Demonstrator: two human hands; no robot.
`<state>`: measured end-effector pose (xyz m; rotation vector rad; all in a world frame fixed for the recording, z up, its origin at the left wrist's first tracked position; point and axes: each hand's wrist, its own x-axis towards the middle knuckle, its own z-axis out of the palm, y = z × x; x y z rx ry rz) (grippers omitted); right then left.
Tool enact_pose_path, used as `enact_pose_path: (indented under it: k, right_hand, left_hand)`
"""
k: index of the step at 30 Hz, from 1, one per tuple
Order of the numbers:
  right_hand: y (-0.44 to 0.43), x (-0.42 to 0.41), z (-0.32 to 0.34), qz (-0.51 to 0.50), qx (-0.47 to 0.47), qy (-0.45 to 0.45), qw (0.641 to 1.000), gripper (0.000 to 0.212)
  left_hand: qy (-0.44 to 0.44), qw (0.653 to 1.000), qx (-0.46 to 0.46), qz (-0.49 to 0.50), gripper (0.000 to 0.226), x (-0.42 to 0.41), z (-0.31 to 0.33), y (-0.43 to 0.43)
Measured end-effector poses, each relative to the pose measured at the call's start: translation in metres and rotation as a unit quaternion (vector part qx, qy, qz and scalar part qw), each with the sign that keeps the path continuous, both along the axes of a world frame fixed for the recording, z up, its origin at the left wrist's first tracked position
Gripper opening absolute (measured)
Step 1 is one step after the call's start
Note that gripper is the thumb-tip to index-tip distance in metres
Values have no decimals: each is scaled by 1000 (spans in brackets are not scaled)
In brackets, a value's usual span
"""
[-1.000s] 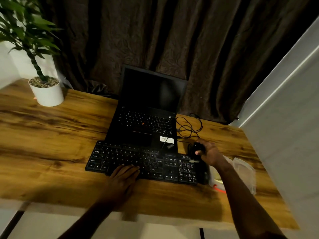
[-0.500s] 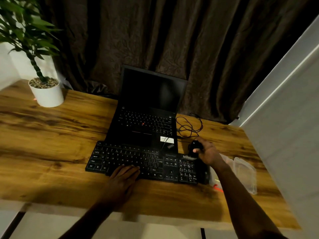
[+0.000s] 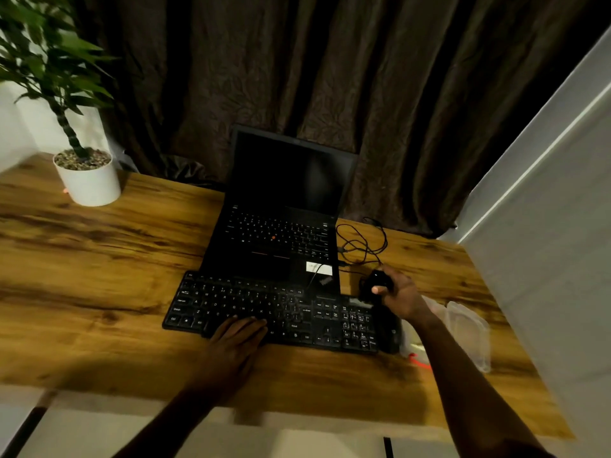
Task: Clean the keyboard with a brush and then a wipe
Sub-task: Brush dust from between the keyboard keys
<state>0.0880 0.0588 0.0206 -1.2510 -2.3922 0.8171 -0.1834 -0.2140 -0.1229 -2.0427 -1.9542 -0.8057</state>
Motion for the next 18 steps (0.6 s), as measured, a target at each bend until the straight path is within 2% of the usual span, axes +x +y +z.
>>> enact_pose_path:
  k: [4,13,18]
  right_hand:
    - [6,8,0,-2,19,-44,999,45]
    - [-18,-19,-3,18,22,44,999,28]
    - [-5,2,0,17,33,-28,999,38]
  left_hand:
    - [0,1000,5,2,45,0,-2,0]
    - [-5,1000,4,-4,44,-1,-1,1]
    - [-3,1000,1,-3,44,-1,-2,1]
